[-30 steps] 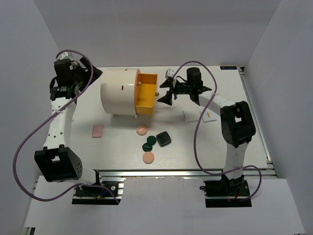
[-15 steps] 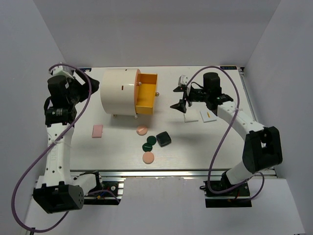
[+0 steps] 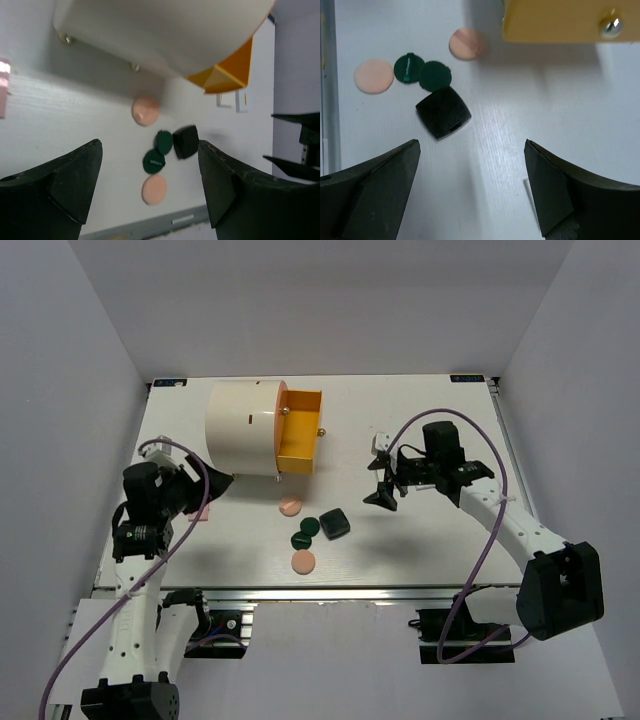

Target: Organize the makeup

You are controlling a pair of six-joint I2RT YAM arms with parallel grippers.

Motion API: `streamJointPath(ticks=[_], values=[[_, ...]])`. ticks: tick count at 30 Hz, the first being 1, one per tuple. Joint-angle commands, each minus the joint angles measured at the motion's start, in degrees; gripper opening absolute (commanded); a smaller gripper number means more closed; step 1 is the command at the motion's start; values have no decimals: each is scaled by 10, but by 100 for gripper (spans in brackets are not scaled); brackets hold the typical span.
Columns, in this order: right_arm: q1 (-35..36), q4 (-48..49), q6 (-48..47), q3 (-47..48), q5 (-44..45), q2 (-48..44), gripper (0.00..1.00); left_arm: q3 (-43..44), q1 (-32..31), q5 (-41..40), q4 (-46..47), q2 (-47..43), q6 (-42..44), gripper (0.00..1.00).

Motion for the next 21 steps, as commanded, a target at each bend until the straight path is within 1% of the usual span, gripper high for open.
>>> streamJointPath(ticks=[1, 2, 5, 6, 7, 8, 9, 10, 11, 13, 14, 15, 16, 17, 18, 19, 21], values=[[3, -8, 28, -17, 45, -17, 89, -28, -32, 31, -6, -21, -32, 86], [3, 0, 35, -19, 50, -17, 89, -41, -67, 22, -6, -23, -39, 86], [3, 23, 80, -20, 77, -12, 89, -64, -147, -48, 1, -17, -81, 86], [2, 34, 92, -18, 93, -10, 89, -68, -209, -69, 5, -1, -93, 86], [3, 40, 119, -13, 104, -3, 89, -70, -238, -115, 13, 12, -117, 86], [3, 47, 136, -11, 117, 0, 89, -71, -301, -139, 15, 25, -130, 86], [3, 55, 150, -9, 138, 4, 89, -68, -330, -165, 17, 56, -152, 86], [3, 57, 159, -6, 142, 5, 89, -66, -356, -213, 18, 72, -161, 86], [2, 61, 160, -7, 142, 3, 89, -65, -393, -243, 21, 89, -170, 85], [3, 73, 161, -17, 148, -9, 89, -64, -414, -293, 28, 130, -197, 83], [3, 75, 164, -18, 142, -11, 89, -76, -423, -305, 51, 139, -215, 76], [3, 74, 166, -18, 139, -13, 89, -76, -423, -320, 68, 147, -215, 73], [3, 75, 171, -18, 137, -15, 89, -102, -424, -336, 87, 151, -242, 72], [3, 76, 181, -18, 135, -15, 89, -120, -424, -358, 149, 151, -252, 72], [2, 77, 185, -19, 132, -16, 89, -135, -424, -370, 180, 150, -278, 71], [2, 78, 187, -20, 132, -18, 89, -163, -424, -381, 240, 155, -286, 71], [2, 85, 193, -22, 134, -20, 89, -171, -423, -398, 275, 171, -297, 69]])
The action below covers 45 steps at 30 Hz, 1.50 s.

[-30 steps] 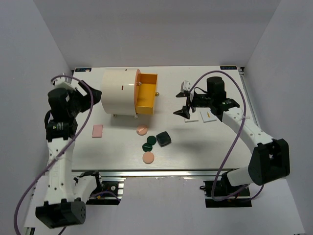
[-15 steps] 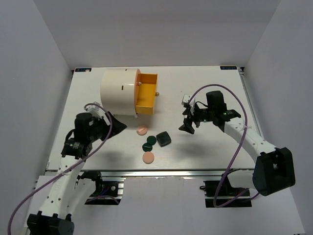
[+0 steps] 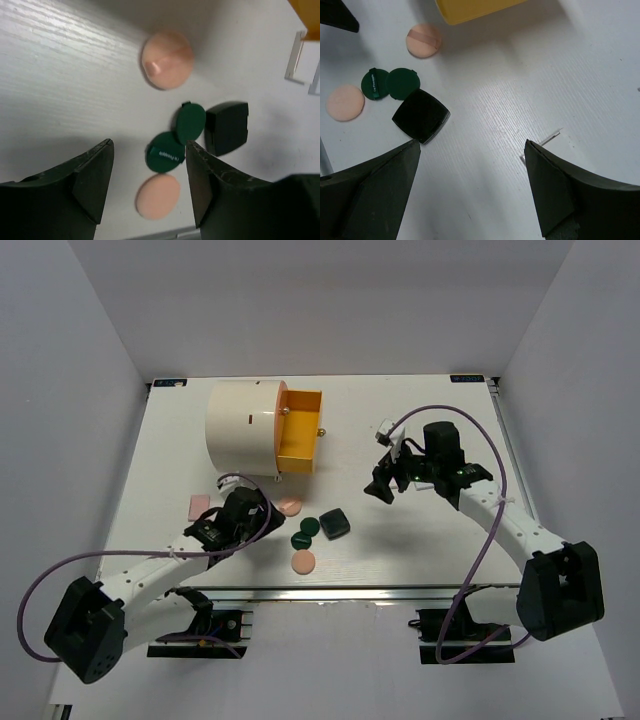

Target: Organize the makeup

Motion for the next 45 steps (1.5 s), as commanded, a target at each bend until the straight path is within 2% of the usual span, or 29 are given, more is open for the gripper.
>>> streamJointPath(ticks=[1, 4, 8, 12, 19, 31, 37, 44, 45], values=[[1, 30, 25, 1, 3, -22, 89, -7, -3, -78, 131, 23, -53, 68], [1, 39, 30, -5, 3, -25, 89, 5, -3, -82, 159, 92, -60, 66], [1, 44, 36, -13, 5, -30, 89, 4, -2, -86, 222, 131, -84, 62], [0, 43, 34, -19, 9, -37, 89, 15, -3, -97, 230, 164, -110, 60], [0, 47, 40, -24, 6, -42, 89, 43, -2, -114, 196, 225, -144, 55], [-1, 62, 48, -33, -5, -50, 89, 84, -3, -115, 123, 295, -156, 58], [-1, 64, 47, -28, -9, -53, 89, 120, -4, -105, 92, 334, -152, 42], [-2, 71, 54, -40, -16, -63, 89, 104, -8, -104, 83, 317, -156, 24], [-2, 71, 56, -41, -18, -64, 89, 103, -8, -102, 83, 318, -156, 17]])
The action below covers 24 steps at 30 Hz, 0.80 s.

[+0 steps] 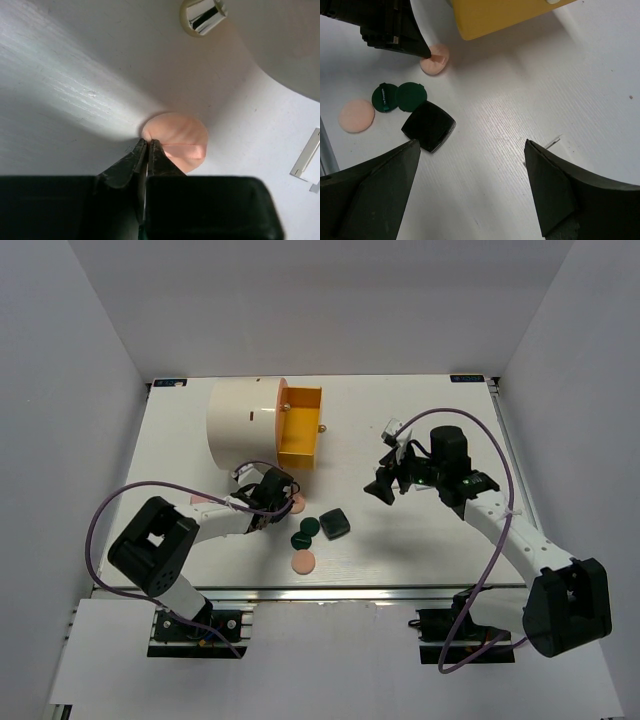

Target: Organize the makeup

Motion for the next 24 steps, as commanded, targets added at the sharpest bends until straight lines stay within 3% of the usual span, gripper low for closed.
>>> streamJointPath(ticks=[1, 3, 6, 10, 15, 19, 22, 24], values=[[-1, 23, 10, -12, -14, -19, 89, -10, -4, 11, -35, -5, 6, 12], [-2, 22, 7, -14, -16, -22, 89, -10, -5, 13, -36, -7, 6, 0], [-2, 15, -2, -15, -21, -25, 89, -15, -8, 12, -38, -23, 10, 0], [-2, -15, -89, -19, -62, -33, 89, -32, -18, 17, -37, -75, 23, 0], [-1, -27, -123, -33, -68, -40, 89, -63, -33, 13, -52, -203, 41, 0], [-1, -78, -184, -16, -128, -30, 89, -86, -36, 17, -76, -313, 59, 0], [-2, -66, -182, -19, -144, -32, 84, -77, -46, 19, -100, -388, 99, 0], [-2, -67, -184, -16, -153, -28, 72, -47, -50, 18, -119, -412, 135, 0]])
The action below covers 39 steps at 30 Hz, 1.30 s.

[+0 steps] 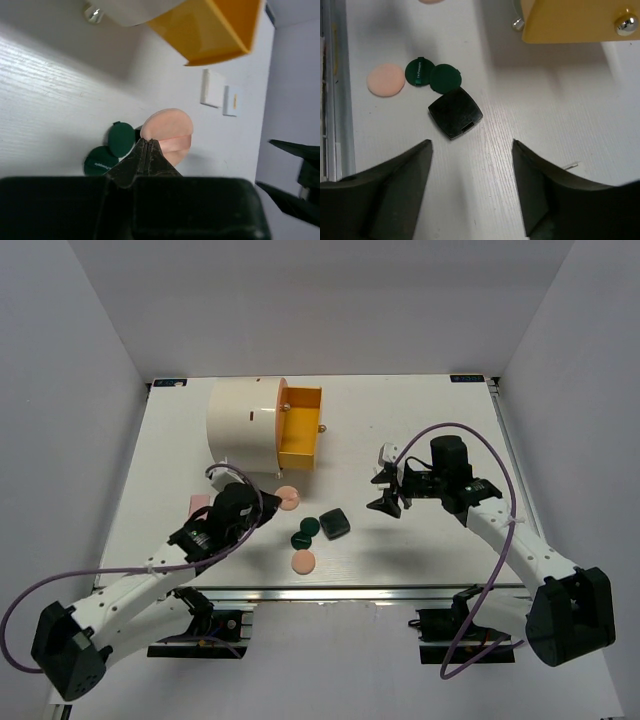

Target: Organize the makeup

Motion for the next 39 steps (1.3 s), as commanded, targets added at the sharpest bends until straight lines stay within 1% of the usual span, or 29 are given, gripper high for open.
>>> streamJointPath(ticks=[1, 2, 3, 4, 5, 6, 7, 8, 9, 10, 11, 12, 13, 14, 15, 16, 19, 22, 27, 28, 30, 31, 32, 34, 36, 39], values=[[-1, -17, -24, 21, -42, 5, 66, 48, -12, 1, -39, -44, 69, 0], [-2, -23, -27, 24, -49, 9, 51, 69, -13, 1, -41, -41, 106, 0], [-1, -28, -27, 28, -53, 12, 42, 127, -20, -3, -56, -32, 122, 0], [-1, -34, -28, 32, -57, 13, 30, 159, -22, -20, -68, -2, 141, 0], [-2, -39, -28, 37, -65, 18, 8, 191, -22, -27, -80, 14, 180, 0], [-2, -33, -14, 36, -65, 18, 1, 219, -22, -36, -81, 32, 200, 0], [-2, -26, -2, 34, -60, 18, 0, 269, -22, -47, -82, 51, 220, 0], [-1, -13, 7, 32, -57, 18, 0, 293, -22, -64, -83, 92, 260, 0], [0, -11, 13, 31, -54, 18, 0, 316, -22, -73, -86, 113, 281, 0], [-1, -10, 16, 33, -53, 18, 1, 361, -21, -80, -89, 136, 316, 0], [1, -9, 17, 33, -49, 18, 3, 382, -21, -93, -96, 182, 331, 0], [0, -7, 23, 35, -46, 18, 7, 402, -17, -98, -103, 204, 340, 0], [0, -6, 27, 35, -40, 20, 15, 441, -14, -103, -111, 225, 351, 0], [1, -7, 29, 37, -37, 21, 20, 457, -13, -108, -120, 264, 358, 0], [2, -8, 30, 41, -36, 22, 24, 471, -11, -113, -124, 282, 366, 0], [2, -10, 31, 43, -34, 25, 33, 495, -10, -117, -133, 298, 379, 0], [3, -9, 32, 48, -31, 26, 44, 522, -8, -135, -141, 349, 401, 0], [7, -11, 32, 50, -22, 28, 51, 548, -5, -150, -149, 380, 414, 0], [14, -19, 24, 54, -14, 35, 54, 569, 4, -159, -150, 403, 427, 1], [16, -18, 23, 54, -14, 38, 57, 569, 5, -157, -152, 405, 427, 1], [24, -17, 17, 54, -11, 42, 61, 568, 7, -155, -154, 408, 428, 13], [31, -22, 11, 57, -12, 47, 68, 568, 7, -157, -157, 409, 425, 22], [35, -29, -10, 60, -16, 51, 72, 566, 7, -160, -158, 409, 423, 42], [52, -54, -43, 79, -24, 68, 77, 568, 7, -169, -167, 409, 416, 62], [66, -89, -90, 93, -24, 91, 77, 573, 7, -171, -170, 406, 414, 71], [105, -74, -105, 102, -14, 115, 75, 586, 7, -164, -174, 397, 410, 74]])
